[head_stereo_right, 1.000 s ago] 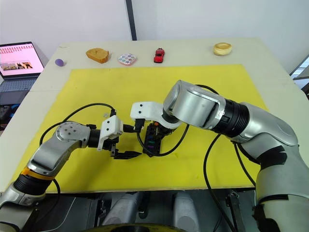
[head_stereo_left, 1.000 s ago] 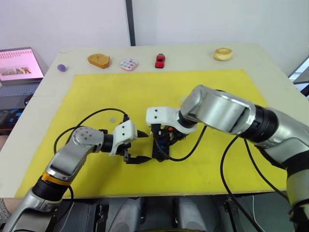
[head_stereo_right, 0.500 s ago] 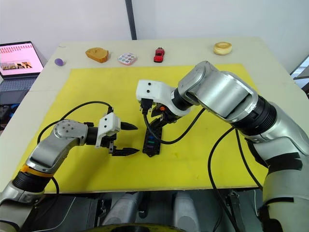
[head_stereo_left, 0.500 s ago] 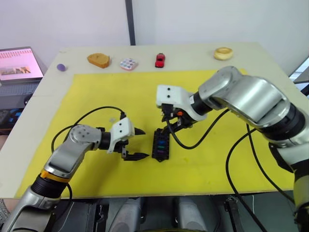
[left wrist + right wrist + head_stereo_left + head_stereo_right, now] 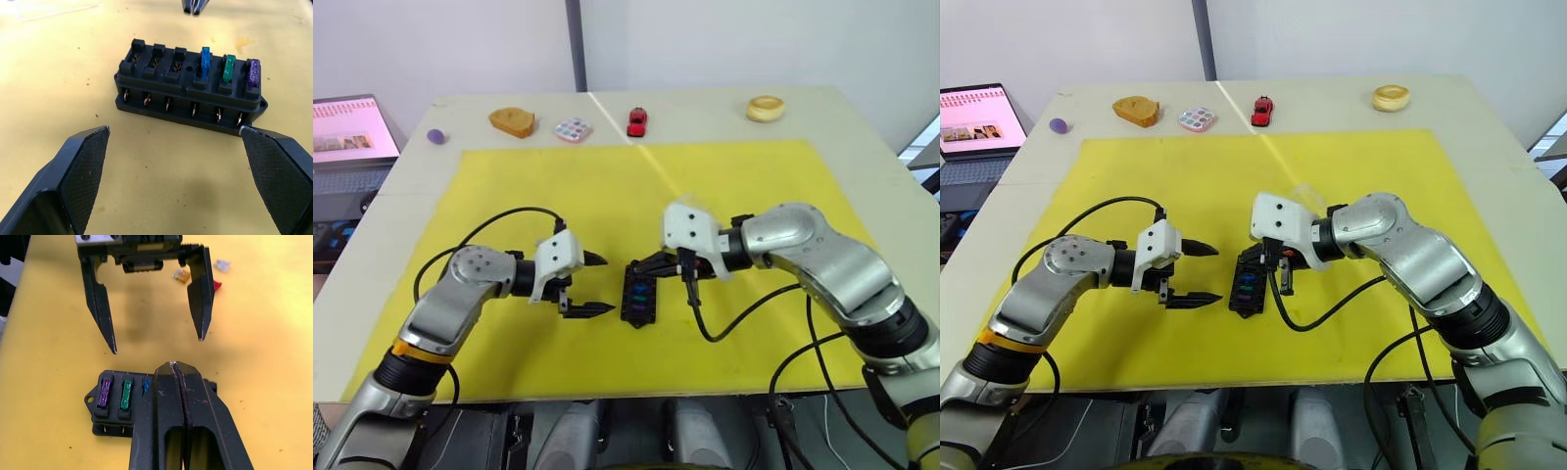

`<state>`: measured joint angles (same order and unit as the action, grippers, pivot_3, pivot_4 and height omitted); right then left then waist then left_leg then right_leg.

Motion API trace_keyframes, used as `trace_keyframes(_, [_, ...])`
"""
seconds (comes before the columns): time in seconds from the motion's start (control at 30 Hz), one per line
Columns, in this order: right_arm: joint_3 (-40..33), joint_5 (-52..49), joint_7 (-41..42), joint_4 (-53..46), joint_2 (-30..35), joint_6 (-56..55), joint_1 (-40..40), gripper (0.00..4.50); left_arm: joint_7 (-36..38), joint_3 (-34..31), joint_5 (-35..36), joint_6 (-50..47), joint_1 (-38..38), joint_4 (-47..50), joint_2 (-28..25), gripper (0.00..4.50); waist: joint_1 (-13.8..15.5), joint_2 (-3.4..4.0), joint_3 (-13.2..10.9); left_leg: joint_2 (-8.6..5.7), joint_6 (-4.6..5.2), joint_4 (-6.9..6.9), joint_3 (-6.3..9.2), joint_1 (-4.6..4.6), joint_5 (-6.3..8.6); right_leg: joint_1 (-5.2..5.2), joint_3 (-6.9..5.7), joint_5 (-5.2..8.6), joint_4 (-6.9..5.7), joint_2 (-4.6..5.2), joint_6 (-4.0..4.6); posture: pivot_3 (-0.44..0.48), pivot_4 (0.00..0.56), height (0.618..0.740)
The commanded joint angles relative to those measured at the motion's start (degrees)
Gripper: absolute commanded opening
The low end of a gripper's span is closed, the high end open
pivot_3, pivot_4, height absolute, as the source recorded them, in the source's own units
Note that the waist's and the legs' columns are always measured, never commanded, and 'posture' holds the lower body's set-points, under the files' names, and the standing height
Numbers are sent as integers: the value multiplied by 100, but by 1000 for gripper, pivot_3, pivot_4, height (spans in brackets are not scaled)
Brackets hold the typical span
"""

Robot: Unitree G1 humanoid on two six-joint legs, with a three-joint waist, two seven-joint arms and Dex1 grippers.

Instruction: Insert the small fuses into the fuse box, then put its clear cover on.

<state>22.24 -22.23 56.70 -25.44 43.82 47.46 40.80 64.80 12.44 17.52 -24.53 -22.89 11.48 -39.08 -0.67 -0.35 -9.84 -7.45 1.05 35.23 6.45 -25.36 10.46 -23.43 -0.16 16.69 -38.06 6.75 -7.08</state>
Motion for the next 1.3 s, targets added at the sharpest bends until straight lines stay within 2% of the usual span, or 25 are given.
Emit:
trace_keyframes(0.03, [-54,33,-38,-133,-70,-24,-101,17,30,-14,21,30,-100,66,13,4500,4,0,0,0,0,0,0,0,0,1,0,0,0,0,0,0,150,740])
trace_keyframes(0.67, [125,292,37,-62,-42,-58,-369,17,55,23,-84,78,-64,84,-20,4500,4,0,0,-1,0,2,2,0,0,2,-1,0,1,1,0,0,150,740])
trace_keyframes(1.13, [862,1034,130,242,60,-425,-708,17,46,21,-122,78,-33,110,-6,4500,7,-8,9,-1,0,2,4,11,0,14,-3,0,3,1,0,0,150,740])
trace_keyframes(1.3, [778,1087,142,275,-6,-465,-686,17,15,21,-123,66,-12,139,13,4500,12,-12,17,-1,1,1,5,21,1,17,-4,0,5,0,0,0,150,740])
